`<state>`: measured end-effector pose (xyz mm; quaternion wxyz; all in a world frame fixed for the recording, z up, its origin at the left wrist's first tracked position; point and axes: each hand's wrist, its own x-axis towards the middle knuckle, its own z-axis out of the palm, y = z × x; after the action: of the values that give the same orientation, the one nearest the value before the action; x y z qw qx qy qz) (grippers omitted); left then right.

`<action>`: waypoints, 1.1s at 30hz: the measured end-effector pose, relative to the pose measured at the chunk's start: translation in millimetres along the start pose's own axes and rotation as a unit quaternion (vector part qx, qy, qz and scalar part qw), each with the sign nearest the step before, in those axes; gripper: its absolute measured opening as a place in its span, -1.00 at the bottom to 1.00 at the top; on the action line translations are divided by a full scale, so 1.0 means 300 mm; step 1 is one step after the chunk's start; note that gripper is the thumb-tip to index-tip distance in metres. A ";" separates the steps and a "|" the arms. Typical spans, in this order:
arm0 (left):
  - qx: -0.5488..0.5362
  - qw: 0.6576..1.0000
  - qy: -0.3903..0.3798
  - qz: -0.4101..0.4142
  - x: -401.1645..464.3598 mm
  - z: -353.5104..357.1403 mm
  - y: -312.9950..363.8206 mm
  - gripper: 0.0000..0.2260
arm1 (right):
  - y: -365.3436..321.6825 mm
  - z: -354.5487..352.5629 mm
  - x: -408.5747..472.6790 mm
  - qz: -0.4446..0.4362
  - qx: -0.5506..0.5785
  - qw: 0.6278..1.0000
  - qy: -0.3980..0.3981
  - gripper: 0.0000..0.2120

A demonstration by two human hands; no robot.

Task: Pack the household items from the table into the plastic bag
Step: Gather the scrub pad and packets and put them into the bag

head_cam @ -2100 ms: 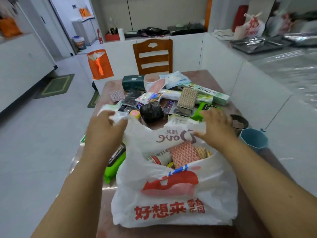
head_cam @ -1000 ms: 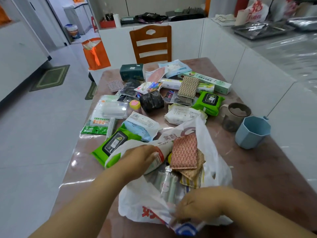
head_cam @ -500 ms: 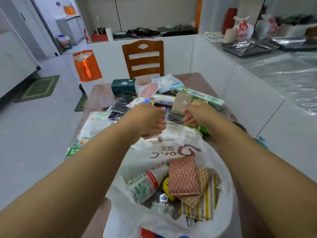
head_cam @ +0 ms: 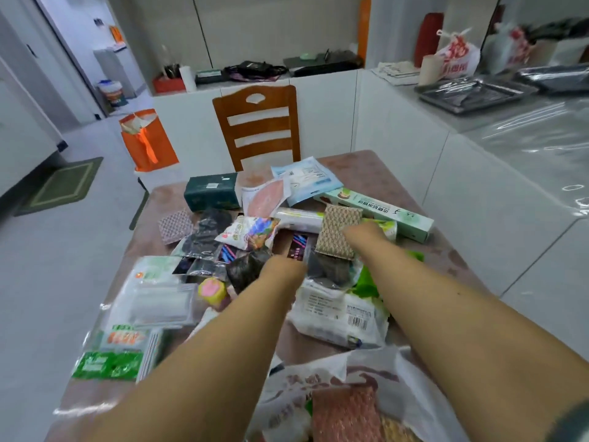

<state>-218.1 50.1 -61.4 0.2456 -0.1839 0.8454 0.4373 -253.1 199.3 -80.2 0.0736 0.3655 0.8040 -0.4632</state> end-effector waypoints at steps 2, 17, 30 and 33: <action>-0.015 0.999 0.047 0.004 0.083 0.042 -0.018 -0.60 | -0.015 0.042 0.068 0.026 -0.001 0.999 0.034 -0.38; -0.254 0.956 0.142 0.034 0.141 0.117 0.003 -0.29 | -0.050 0.053 0.249 0.052 0.227 0.972 -0.040 -0.43; -0.604 0.788 -0.015 0.117 0.018 -0.052 0.042 -0.39 | 0.009 0.010 -0.148 0.169 0.385 0.868 -0.264 -0.41; -0.590 0.796 -0.081 0.108 -0.024 -0.059 0.016 -0.39 | 0.016 0.018 -0.154 0.195 0.448 0.834 -0.255 -0.54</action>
<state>-219.2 38.6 -45.3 0.1082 -0.1641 0.4153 0.8882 -217.9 172.4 -65.4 0.1932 0.3769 0.3732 -0.8254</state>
